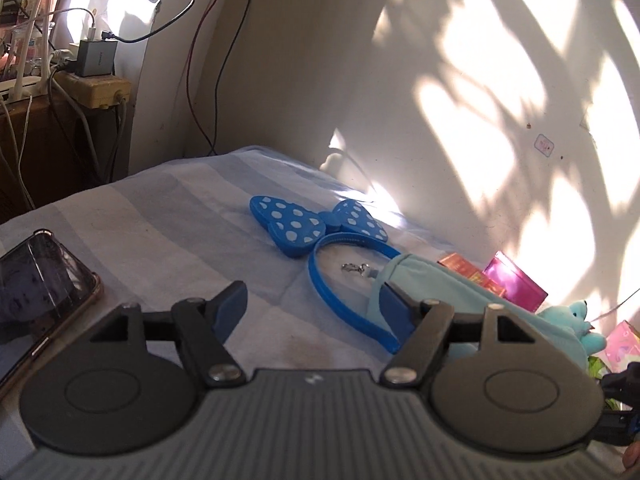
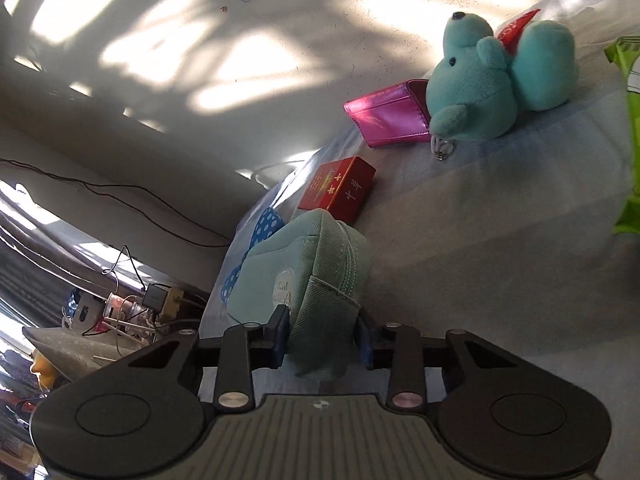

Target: Organize objects

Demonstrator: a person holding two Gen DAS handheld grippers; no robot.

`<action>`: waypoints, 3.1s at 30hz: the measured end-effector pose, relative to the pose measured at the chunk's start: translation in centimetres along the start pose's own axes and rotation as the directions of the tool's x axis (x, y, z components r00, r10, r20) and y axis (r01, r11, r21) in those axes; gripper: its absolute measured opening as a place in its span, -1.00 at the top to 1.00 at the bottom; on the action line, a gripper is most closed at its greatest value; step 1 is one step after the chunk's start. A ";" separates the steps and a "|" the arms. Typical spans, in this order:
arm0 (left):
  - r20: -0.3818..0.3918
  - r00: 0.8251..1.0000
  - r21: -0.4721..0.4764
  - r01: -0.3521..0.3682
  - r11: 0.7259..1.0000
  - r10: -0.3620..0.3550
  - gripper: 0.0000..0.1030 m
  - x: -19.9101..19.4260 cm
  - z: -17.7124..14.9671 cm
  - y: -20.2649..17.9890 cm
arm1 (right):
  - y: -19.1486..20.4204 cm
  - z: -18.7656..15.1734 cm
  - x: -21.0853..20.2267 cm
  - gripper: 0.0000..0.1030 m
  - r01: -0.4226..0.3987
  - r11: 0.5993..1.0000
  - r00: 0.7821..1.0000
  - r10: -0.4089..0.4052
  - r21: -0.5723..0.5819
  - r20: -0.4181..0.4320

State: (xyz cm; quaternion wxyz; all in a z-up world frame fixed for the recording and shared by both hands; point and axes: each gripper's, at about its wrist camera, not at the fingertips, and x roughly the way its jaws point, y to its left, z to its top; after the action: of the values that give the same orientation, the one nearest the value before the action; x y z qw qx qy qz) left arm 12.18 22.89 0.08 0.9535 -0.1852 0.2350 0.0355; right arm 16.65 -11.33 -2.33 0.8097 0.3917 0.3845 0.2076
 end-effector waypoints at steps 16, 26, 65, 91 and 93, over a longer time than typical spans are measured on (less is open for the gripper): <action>-0.269 0.906 0.220 0.387 0.896 -0.325 -0.75 0.0 -6.2 -15.2 | -3.2 -7.7 -17.7 -0.79 0.377 0.829 0.919 -0.280 -0.414 0.276; -0.391 0.869 0.198 0.402 0.894 -0.304 -0.14 1.4 -8.7 -16.8 | -2.8 -9.2 -13.7 -0.56 0.462 0.672 0.887 -0.356 -0.579 0.295; -0.348 0.851 0.491 0.522 0.697 -0.393 0.02 5.2 -12.8 -53.1 | -16.8 10.9 -28.4 -0.37 0.850 0.489 0.476 -0.556 -0.194 0.681; -0.226 0.945 0.532 0.324 0.782 -0.238 -0.24 -3.0 -13.8 -37.7 | -7.4 -3.3 -28.8 -0.47 0.697 0.701 0.538 -0.374 -0.150 0.756; -0.228 0.948 0.529 0.312 0.789 -0.221 -0.28 -3.1 -14.2 -36.3 | -7.0 -4.3 -28.4 -0.47 0.684 0.712 0.552 -0.362 -0.159 0.751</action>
State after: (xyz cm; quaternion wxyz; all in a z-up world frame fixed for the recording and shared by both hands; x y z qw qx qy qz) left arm 8.88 -16.01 2.03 0.9399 0.0680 0.2794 -0.1843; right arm -4.06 -31.66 3.45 0.9797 0.1099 0.1096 -0.1270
